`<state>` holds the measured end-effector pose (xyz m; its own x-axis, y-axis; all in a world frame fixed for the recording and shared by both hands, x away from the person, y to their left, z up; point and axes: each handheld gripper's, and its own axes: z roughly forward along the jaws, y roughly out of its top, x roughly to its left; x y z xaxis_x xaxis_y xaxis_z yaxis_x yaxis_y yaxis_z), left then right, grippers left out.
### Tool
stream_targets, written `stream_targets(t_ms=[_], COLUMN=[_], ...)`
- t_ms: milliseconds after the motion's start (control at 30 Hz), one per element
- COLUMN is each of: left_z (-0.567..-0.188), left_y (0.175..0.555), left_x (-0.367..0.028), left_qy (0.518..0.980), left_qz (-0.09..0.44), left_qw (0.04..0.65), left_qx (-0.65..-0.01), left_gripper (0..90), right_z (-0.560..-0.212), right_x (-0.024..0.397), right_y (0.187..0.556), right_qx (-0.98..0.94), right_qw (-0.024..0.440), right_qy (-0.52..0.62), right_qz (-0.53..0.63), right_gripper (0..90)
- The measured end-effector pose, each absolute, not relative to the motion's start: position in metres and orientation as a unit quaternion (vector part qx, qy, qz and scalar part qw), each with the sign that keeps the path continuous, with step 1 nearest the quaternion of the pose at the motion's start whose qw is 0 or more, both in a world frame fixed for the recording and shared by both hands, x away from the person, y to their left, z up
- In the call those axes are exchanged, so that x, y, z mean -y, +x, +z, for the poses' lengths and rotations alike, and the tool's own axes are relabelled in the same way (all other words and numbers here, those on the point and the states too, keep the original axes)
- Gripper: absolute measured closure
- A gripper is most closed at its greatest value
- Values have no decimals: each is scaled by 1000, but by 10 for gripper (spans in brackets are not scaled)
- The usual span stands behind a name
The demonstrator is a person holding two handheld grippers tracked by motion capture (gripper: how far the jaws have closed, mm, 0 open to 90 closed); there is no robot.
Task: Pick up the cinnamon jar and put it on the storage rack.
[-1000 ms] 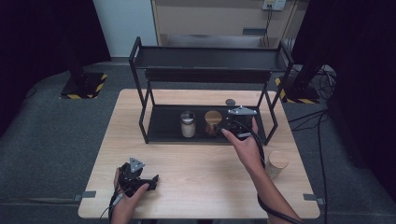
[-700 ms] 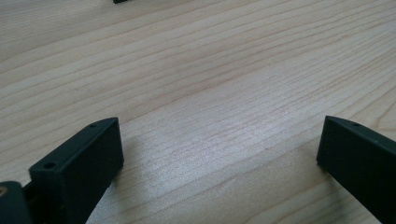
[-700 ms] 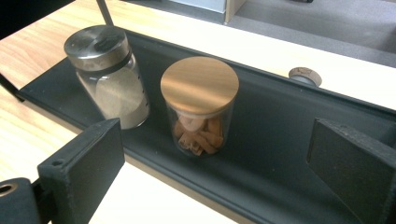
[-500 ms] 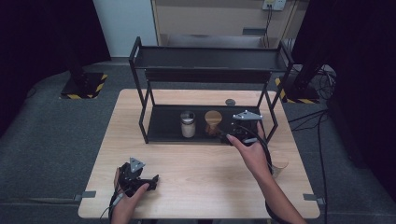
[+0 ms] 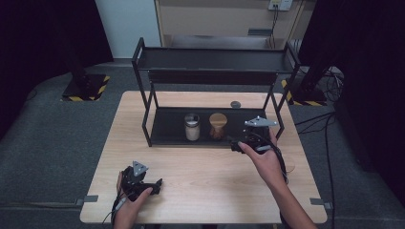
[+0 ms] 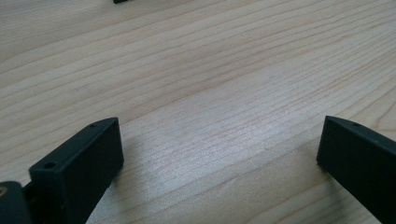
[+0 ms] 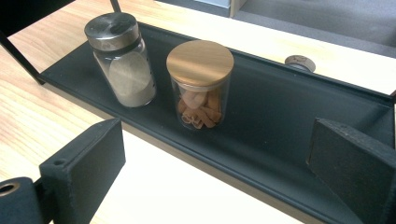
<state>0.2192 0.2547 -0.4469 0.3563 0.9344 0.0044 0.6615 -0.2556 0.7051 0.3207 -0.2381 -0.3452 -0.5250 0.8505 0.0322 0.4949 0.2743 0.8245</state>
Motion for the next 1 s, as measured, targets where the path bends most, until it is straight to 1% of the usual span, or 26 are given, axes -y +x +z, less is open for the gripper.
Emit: stream_targets(t_ms=[600,1000], left_z=[-447,-447], left_y=[219,219], left_x=[-255,-255], left_qy=[762,762], left_qz=[218,218], left_qw=[313,313], left_qx=[-524,-524], left_gripper=[0,0], right_z=[-347,-343], right_x=[266,288], right_y=[300,288], right_qx=[-769,-762], right_qw=[202,208], right_qy=[455,466], right_qz=[401,397], right_gripper=[36,35])
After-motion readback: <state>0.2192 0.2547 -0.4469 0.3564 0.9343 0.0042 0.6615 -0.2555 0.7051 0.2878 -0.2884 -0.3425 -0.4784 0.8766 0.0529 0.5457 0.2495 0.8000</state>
